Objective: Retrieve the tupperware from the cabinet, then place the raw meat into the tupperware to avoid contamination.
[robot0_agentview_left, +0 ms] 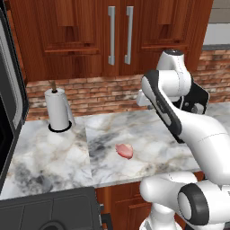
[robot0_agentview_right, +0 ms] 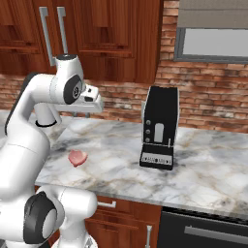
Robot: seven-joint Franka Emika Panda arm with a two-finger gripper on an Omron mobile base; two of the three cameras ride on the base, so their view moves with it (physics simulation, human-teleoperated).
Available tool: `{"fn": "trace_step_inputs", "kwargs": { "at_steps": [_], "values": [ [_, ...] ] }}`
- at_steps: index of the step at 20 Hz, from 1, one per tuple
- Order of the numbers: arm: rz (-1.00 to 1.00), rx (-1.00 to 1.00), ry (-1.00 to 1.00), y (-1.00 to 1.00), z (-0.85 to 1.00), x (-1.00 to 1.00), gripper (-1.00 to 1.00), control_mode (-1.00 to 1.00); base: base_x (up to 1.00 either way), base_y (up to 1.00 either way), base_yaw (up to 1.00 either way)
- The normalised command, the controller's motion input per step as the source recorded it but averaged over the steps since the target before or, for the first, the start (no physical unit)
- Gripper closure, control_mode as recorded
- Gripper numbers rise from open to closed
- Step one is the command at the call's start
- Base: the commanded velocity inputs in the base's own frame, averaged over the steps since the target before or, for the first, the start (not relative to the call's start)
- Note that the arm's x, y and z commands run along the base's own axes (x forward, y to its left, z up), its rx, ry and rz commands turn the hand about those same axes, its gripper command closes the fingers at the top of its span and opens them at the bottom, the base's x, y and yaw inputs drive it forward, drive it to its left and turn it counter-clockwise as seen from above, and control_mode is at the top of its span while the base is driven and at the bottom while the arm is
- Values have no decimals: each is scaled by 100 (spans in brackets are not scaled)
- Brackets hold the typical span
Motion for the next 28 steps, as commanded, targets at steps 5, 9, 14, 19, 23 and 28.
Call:
{"fn": "trace_step_inputs", "kwargs": {
  "at_steps": [5,9,14,19,23,28],
  "values": [
    [0,0,-4,3,8,-9,-100,-100,0,0,0],
    [0,3,-14,0,20,-14,-100,-100,0,0,0],
    [2,5,-20,4,27,-9,-100,-100,0,0,0],
    [3,5,-21,12,28,-2,-100,-100,0,0,0],
    [2,2,-21,19,29,0,-100,-100,0,0,0],
    [2,1,-21,22,26,0,-100,-100,0,0,0]
  ]
}}
